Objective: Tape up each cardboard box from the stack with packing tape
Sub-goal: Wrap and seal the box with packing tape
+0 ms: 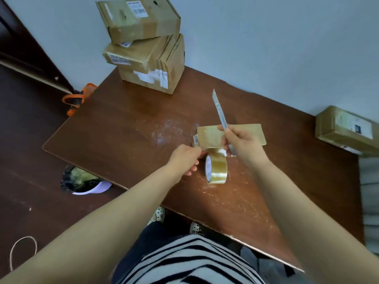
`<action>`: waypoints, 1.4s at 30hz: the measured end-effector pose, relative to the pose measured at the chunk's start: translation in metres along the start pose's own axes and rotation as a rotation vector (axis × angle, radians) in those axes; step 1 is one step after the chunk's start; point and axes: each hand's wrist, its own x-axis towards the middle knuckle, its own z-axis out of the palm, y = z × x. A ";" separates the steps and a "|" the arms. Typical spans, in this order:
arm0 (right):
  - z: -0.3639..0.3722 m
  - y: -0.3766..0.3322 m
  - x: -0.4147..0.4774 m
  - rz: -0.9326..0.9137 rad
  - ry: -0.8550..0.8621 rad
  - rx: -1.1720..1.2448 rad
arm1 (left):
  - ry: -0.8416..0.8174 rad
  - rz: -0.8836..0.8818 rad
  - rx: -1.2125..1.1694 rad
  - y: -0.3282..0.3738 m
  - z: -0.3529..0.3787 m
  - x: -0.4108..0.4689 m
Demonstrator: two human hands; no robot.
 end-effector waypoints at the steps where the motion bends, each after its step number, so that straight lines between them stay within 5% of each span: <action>1: -0.014 -0.001 0.003 -0.034 -0.001 -0.040 | 0.000 -0.014 0.010 -0.003 0.011 -0.001; 7: -0.052 0.008 0.038 -0.108 -0.019 -0.427 | 0.029 -0.048 -0.125 -0.017 0.061 -0.002; 14: -0.032 0.012 0.064 -0.252 -0.362 -0.759 | 0.219 -0.022 -0.345 -0.014 0.089 0.010; 25: -0.009 0.045 0.076 -0.562 0.043 -1.181 | 0.303 0.061 -0.483 -0.008 0.104 -0.006; 37: -0.009 0.048 0.081 -0.589 0.042 -1.158 | 0.239 -0.041 -0.553 -0.015 0.105 -0.016; 42: -0.022 0.025 0.078 -0.332 -0.192 -0.734 | 0.225 -0.045 -0.584 -0.006 0.103 -0.019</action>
